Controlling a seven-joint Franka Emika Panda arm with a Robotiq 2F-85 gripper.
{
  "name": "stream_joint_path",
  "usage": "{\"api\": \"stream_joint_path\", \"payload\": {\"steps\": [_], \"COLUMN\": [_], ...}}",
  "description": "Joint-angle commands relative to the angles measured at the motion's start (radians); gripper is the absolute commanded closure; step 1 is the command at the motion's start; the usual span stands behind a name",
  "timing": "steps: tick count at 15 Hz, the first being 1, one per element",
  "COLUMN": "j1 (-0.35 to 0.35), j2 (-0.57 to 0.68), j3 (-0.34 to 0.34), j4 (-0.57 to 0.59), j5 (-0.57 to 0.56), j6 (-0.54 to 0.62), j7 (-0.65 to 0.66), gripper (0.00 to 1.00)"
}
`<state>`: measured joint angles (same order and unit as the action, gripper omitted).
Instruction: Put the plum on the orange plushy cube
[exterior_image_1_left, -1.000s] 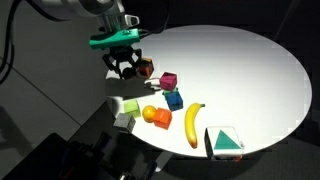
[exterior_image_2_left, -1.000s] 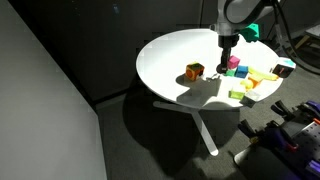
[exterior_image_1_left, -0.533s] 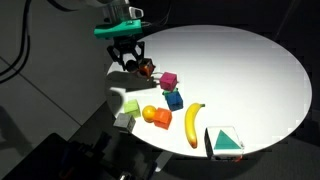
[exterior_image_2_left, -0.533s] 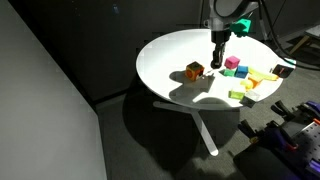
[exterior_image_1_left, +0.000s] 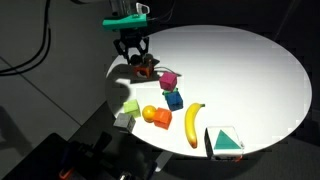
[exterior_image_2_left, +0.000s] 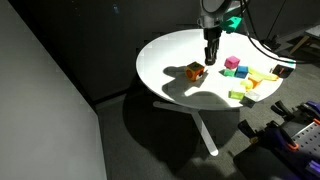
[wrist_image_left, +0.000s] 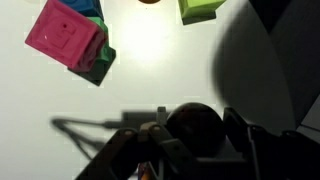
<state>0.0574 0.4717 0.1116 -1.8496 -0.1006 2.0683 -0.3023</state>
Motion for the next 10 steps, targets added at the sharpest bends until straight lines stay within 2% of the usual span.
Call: {"api": "stream_joint_path", "payload": {"steps": [1, 10], "j1": [0.012, 0.034], "j2": [0.079, 0.238], "j3": [-0.005, -0.004], "j4": [0.138, 0.371], "j5": [0.006, 0.005], "j6": [-0.080, -0.163], "j7": [0.029, 0.056], "gripper": [0.66, 0.66]}}
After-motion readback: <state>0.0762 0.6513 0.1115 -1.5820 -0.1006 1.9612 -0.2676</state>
